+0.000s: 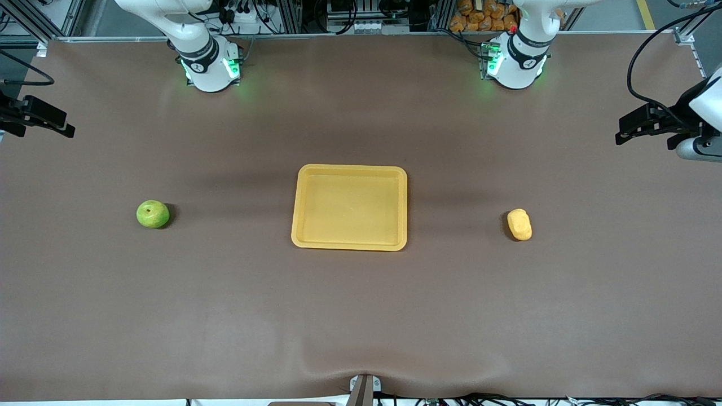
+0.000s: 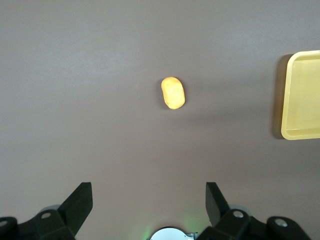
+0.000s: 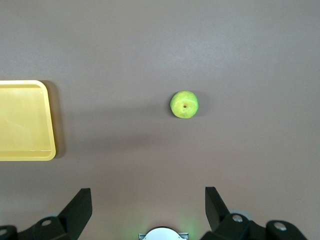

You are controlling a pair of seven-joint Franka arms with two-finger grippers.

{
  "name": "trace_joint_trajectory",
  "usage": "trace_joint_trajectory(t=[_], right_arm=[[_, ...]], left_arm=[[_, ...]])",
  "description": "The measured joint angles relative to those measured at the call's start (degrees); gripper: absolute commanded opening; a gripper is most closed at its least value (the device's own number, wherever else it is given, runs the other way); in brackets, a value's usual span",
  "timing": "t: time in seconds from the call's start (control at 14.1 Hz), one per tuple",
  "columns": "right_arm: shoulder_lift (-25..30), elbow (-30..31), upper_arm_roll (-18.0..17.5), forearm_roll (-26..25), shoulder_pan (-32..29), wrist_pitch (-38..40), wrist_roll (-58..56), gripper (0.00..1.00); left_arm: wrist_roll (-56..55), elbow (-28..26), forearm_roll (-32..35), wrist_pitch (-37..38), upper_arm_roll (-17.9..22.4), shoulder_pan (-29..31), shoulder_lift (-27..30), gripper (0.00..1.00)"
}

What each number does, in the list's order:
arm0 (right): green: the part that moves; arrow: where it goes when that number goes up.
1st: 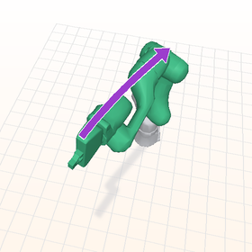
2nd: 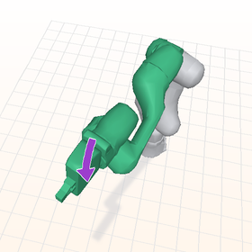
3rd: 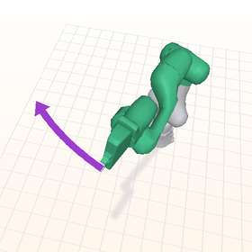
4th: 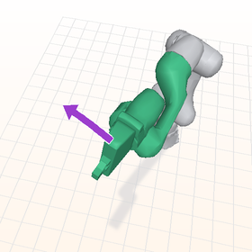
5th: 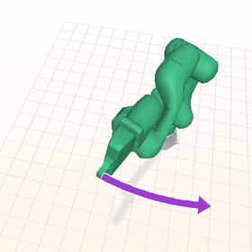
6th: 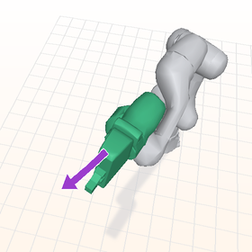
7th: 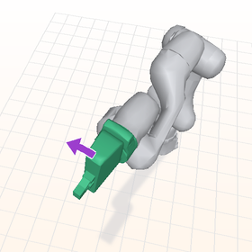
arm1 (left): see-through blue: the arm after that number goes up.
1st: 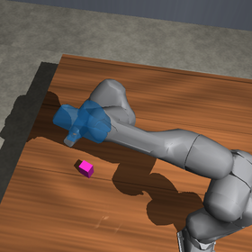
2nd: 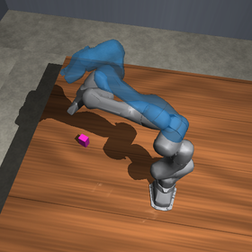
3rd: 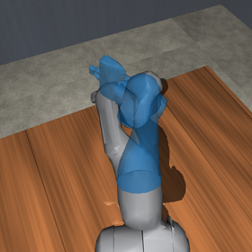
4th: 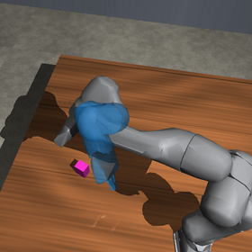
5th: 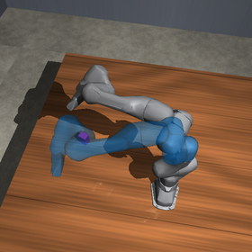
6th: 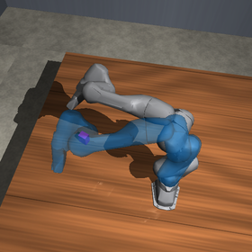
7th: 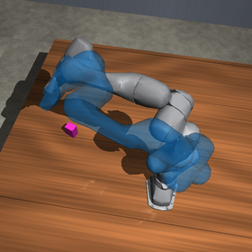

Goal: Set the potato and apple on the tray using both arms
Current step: 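Move the left gripper toward the yellow potato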

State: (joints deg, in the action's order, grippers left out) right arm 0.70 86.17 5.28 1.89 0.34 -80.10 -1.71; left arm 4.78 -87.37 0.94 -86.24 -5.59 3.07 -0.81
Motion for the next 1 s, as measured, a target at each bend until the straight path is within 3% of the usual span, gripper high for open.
trace_joint_trajectory(t=[1.0], right_arm=[[0.0, 0.12, 0.14, -0.02, 0.0, 0.12, 0.0, 1.0]], left_arm=[[-0.07, -2.37, 0.12, 3.26, 0.02, 0.04, -1.24, 1.0]])
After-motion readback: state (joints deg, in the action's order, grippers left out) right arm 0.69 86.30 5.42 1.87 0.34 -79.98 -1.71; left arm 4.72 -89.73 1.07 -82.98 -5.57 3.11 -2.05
